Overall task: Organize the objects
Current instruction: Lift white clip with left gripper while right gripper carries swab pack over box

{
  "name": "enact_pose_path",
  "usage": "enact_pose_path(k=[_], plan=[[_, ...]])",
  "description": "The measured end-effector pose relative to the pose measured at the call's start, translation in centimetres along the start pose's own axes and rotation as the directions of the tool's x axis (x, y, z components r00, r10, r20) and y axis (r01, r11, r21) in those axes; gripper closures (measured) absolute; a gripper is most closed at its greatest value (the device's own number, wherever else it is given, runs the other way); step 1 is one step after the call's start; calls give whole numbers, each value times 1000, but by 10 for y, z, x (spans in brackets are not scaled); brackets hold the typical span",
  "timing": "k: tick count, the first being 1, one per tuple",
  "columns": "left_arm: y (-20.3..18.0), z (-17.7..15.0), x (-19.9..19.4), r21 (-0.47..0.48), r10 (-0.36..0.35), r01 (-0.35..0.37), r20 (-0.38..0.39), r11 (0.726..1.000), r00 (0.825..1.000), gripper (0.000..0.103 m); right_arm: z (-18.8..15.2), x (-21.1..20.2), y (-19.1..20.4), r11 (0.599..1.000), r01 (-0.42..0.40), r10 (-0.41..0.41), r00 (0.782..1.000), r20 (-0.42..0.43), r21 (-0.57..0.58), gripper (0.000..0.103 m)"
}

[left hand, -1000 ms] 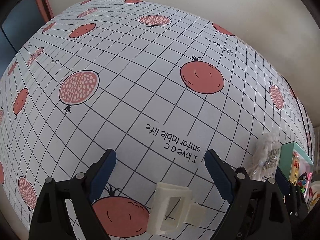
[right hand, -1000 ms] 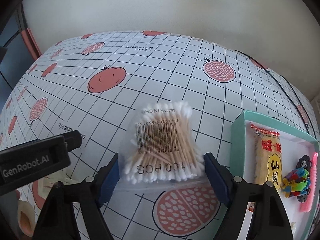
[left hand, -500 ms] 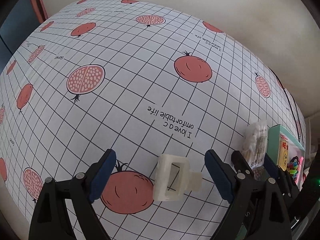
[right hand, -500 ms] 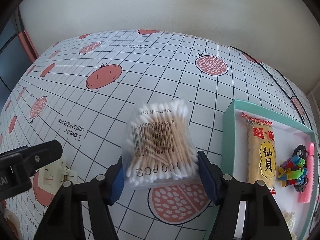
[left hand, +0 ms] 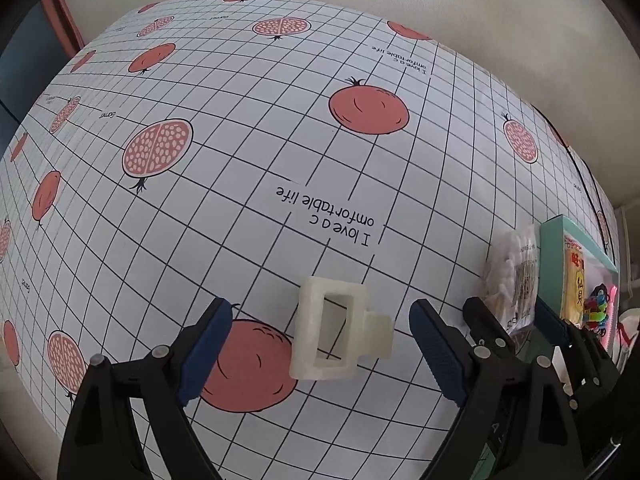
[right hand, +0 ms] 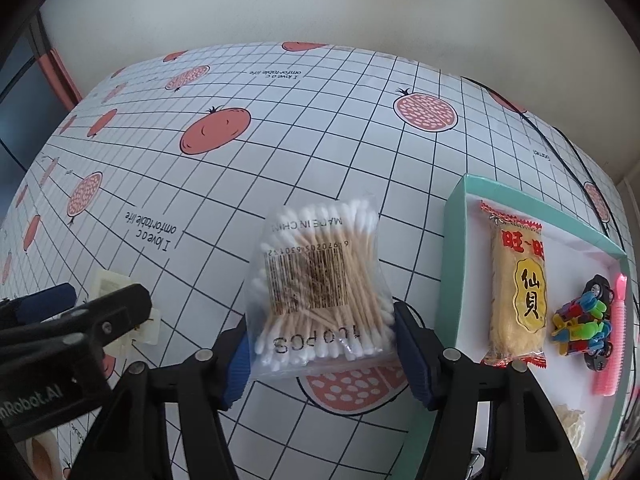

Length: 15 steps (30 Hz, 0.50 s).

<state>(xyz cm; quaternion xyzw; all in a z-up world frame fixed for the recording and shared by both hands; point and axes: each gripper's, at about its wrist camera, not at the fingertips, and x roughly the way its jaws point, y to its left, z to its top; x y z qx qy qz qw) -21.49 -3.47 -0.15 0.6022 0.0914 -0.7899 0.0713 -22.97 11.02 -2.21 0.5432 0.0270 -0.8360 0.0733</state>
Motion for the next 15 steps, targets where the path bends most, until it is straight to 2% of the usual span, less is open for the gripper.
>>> enact_pose_path(k=[4, 7, 10, 12, 14, 15], plan=[[0, -4, 5, -7, 4, -5, -12, 1000, 1000, 14, -2, 0, 2, 1000, 1, -1, 1000, -5, -12, 37], [-1, -4, 4, -2, 7, -7, -6, 1000, 1000, 28, -3, 0, 2, 1000, 1, -1, 1000, -6, -18, 37], [0, -5, 4, -6, 2, -2, -9, 1000, 1000, 30, -4, 0, 3, 1000, 3, -3, 1000, -7, -26, 37], [2, -5, 4, -17, -11, 11, -11, 1000, 1000, 40, -4, 0, 3, 1000, 2, -3, 1000, -8, -28, 37], [2, -5, 3, -8, 15, -16, -8, 1000, 1000, 54, -4, 0, 3, 1000, 0, 0, 1000, -8, -25, 37], [2, -5, 2, -3, 20, -20, -6, 1000, 1000, 54, -4, -1, 2, 1000, -4, 4, 1000, -9, -20, 37]])
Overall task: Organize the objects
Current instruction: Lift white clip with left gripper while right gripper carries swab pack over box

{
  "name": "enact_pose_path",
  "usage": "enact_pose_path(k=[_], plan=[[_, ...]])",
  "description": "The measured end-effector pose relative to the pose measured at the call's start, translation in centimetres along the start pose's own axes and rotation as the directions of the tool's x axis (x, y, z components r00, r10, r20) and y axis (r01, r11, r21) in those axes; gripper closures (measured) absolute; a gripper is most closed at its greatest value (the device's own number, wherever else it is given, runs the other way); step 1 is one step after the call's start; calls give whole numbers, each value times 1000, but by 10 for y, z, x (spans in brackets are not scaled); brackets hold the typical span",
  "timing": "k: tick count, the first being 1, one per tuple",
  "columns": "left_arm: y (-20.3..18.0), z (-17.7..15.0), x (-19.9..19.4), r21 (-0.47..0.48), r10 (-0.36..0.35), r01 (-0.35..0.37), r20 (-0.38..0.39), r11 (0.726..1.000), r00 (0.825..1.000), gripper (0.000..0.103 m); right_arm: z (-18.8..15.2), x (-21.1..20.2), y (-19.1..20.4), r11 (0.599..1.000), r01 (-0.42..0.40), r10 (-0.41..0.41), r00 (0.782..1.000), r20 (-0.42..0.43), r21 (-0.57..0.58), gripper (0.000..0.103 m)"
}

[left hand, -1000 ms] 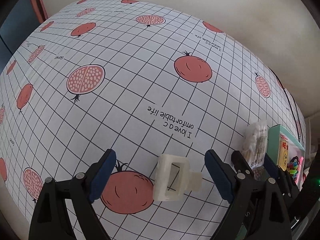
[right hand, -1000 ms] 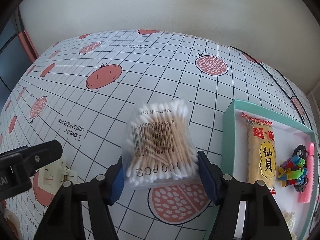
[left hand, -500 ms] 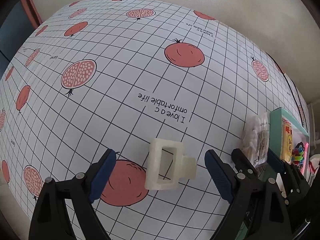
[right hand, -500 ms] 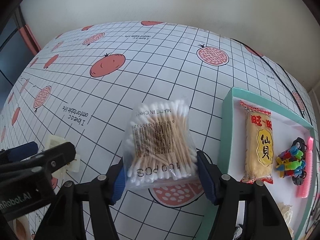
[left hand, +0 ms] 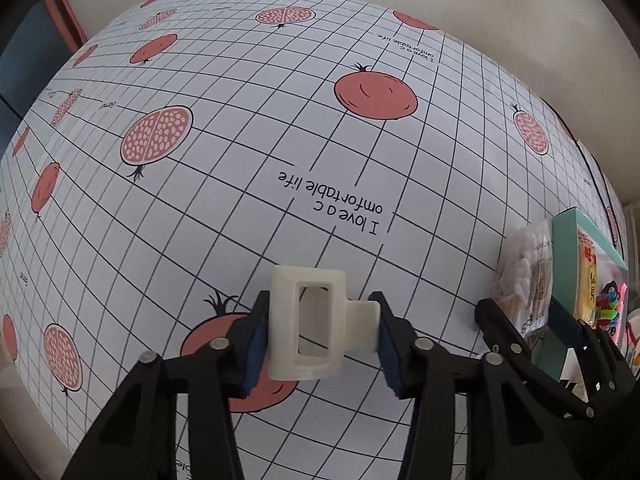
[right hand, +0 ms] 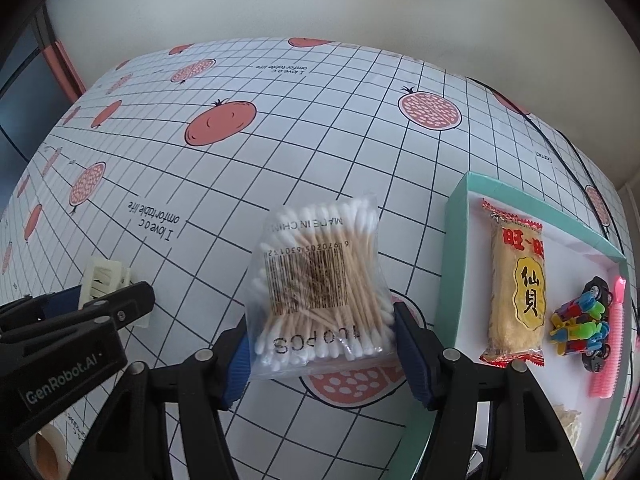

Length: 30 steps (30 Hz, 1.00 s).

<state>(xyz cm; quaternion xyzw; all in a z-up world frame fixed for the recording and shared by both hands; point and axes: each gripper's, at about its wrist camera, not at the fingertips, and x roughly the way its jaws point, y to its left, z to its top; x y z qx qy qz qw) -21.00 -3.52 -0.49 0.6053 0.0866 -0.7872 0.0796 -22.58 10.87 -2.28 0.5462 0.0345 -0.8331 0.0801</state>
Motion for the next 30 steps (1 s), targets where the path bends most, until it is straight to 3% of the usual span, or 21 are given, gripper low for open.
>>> enact_pose_path(k=[10, 21, 30], plan=[[6, 3, -11, -19, -55, 55, 10, 998, 998, 54, 2, -4, -3, 999, -37, 37, 999, 5, 31, 37], [3, 21, -66, -19, -103, 108, 156, 994, 982, 54, 16, -60, -8, 1000, -17, 16, 991, 136, 10, 38], [-17, 29, -97, 9, -158, 160, 240, 987, 958, 54, 15, -104, -30, 1000, -1, -2, 986, 168, 20, 38]])
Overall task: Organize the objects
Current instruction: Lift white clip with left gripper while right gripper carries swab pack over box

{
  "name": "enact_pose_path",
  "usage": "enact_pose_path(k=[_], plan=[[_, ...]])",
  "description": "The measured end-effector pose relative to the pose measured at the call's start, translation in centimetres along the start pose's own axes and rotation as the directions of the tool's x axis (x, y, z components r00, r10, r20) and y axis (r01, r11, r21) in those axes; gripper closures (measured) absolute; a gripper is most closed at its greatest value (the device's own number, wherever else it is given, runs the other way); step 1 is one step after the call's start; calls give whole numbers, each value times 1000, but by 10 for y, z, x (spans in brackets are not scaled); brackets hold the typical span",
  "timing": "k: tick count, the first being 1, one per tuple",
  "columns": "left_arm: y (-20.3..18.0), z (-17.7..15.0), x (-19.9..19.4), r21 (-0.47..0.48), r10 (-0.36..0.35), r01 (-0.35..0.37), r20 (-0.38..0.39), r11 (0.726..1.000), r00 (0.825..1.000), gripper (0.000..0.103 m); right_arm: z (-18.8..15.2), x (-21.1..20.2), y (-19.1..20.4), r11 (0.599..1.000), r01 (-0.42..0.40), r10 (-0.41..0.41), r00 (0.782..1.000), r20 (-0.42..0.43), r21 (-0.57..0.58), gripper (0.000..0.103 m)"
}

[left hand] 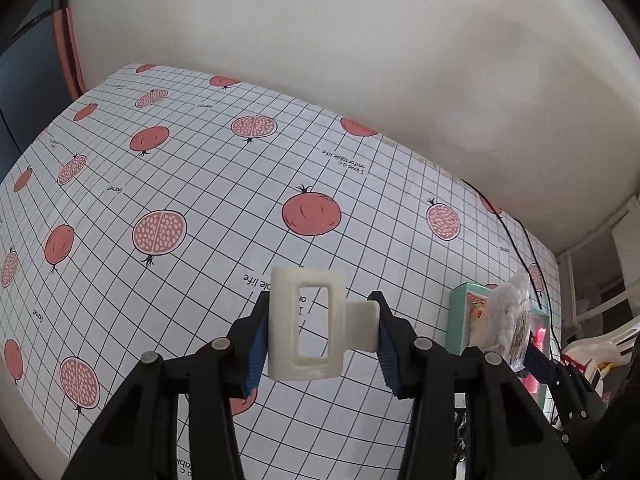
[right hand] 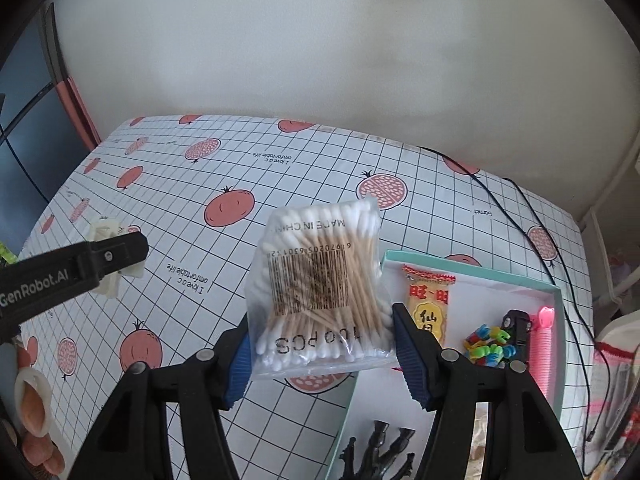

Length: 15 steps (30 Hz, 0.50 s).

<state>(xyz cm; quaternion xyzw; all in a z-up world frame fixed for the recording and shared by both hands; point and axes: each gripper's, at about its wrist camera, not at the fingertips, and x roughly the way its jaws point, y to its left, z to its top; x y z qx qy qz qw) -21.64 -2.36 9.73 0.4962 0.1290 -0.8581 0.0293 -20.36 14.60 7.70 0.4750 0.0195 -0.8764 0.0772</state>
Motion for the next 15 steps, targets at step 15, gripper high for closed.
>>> enact_pose_path(k=[15], plan=[[-84, -23, -5, 104, -90, 90, -3, 990, 996, 54, -28, -41, -117, 984, 114, -111, 993, -28, 138, 38]])
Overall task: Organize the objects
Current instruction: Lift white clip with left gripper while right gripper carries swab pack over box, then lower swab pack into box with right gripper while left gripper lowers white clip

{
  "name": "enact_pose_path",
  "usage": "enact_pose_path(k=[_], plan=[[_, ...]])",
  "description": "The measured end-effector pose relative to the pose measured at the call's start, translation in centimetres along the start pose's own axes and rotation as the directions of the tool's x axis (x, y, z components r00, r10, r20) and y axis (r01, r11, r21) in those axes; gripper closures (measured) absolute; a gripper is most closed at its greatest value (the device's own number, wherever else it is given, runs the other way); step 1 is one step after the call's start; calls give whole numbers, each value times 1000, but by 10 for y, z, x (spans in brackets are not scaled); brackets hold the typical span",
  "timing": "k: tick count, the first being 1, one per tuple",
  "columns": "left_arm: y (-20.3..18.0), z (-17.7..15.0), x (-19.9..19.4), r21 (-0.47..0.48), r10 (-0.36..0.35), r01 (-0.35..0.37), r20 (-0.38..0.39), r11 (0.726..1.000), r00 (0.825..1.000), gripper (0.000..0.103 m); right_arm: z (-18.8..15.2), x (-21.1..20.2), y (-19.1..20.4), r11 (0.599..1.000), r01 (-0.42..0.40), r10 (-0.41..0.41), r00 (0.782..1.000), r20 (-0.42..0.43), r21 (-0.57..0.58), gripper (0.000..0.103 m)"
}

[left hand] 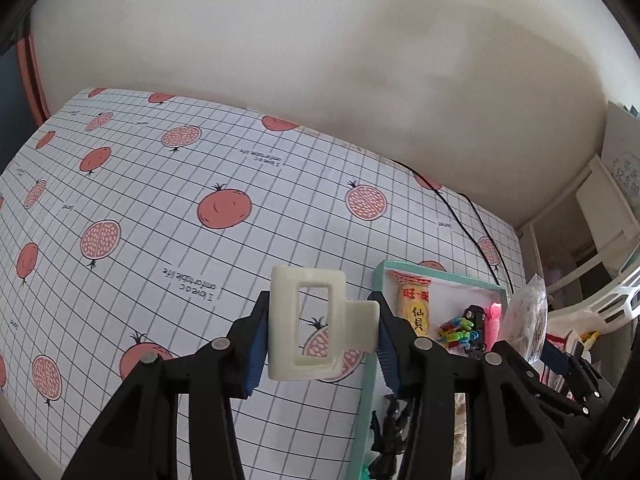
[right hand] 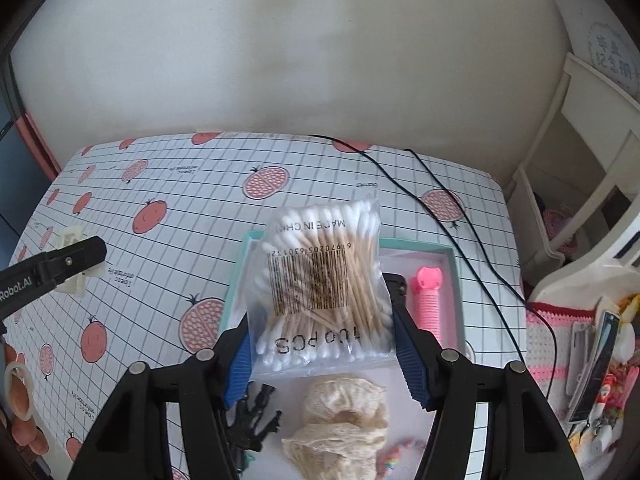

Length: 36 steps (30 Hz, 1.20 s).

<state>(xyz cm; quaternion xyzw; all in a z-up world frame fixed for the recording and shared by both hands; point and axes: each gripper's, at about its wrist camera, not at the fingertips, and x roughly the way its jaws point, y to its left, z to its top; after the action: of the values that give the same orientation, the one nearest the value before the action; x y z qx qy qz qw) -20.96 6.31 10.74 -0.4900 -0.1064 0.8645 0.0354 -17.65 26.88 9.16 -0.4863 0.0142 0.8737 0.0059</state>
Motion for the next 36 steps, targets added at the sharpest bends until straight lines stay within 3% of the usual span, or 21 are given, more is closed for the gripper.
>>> enact_pose_path(k=[10, 21, 36], plan=[[-65, -24, 22, 88, -46, 51, -56, 995, 997, 54, -18, -13, -63, 996, 41, -41, 999, 0, 84, 38], [-102, -48, 39, 132, -66, 79, -104, 988, 992, 54, -27, -22, -76, 997, 48, -48, 999, -2, 67, 38], [-108, -73, 82, 165, -14, 51, -215, 985, 977, 54, -54, 42, -82, 998, 36, -26, 980, -200, 48, 38]])
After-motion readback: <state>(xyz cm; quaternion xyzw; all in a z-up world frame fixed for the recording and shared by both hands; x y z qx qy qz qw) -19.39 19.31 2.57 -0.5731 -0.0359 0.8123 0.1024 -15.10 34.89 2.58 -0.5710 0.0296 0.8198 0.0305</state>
